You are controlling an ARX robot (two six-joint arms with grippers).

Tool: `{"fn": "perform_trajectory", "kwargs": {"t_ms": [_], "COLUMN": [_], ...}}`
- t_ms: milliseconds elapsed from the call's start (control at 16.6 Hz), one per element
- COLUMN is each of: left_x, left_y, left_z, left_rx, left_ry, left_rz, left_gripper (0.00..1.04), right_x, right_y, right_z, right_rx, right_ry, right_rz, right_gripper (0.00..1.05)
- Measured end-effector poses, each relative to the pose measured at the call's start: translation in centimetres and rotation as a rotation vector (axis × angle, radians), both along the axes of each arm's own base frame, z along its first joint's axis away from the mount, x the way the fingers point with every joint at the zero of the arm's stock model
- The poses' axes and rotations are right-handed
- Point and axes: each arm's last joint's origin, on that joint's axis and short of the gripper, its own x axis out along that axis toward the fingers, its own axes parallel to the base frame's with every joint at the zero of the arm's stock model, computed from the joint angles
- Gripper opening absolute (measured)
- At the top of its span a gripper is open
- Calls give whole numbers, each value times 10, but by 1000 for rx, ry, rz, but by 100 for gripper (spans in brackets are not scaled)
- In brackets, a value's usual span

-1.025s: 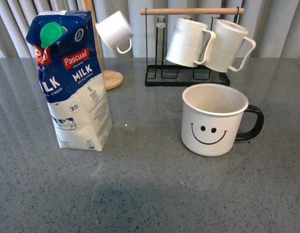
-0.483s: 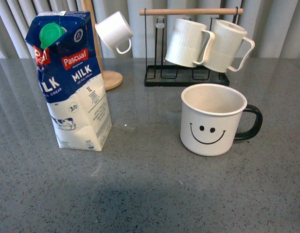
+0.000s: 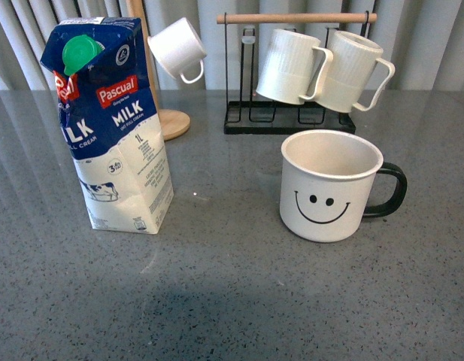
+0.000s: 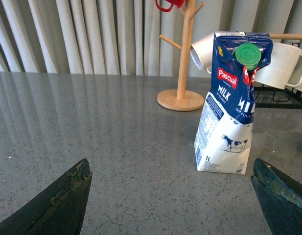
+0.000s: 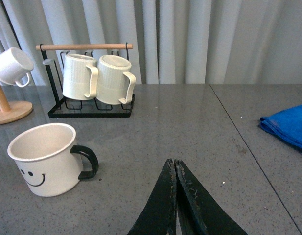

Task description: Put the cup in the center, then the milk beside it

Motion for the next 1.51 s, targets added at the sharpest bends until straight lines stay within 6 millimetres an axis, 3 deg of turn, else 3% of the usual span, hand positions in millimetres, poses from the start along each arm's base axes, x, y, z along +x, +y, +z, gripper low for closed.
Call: {"fn": "perform_trajectory", "kwargs": {"t_ms": [724,784,1025,1206,1508], "left_x": [0,0,0,0,0], "left_y": [0,0,0,0,0], "left_z": [0,0,0,0,0], "left_rx": [0,0,0,0,0], "left_ry": [0,0,0,0,0], "left_rz": [0,0,0,0,0], "left_gripper": [98,98,98,98,98], "right_x": [-15,-16,-16,-16,-16], "right_y": [0,0,0,0,0], "right_z": [-28,-38,-38,-38,-38], "right_rx": [0,-1,-1,-1,-1], "right_ry": [0,-2,-10,-10,-10], "right_rz": [0,-2,-1,-1,-1], "right_gripper": [2,2,2,25,75]}}
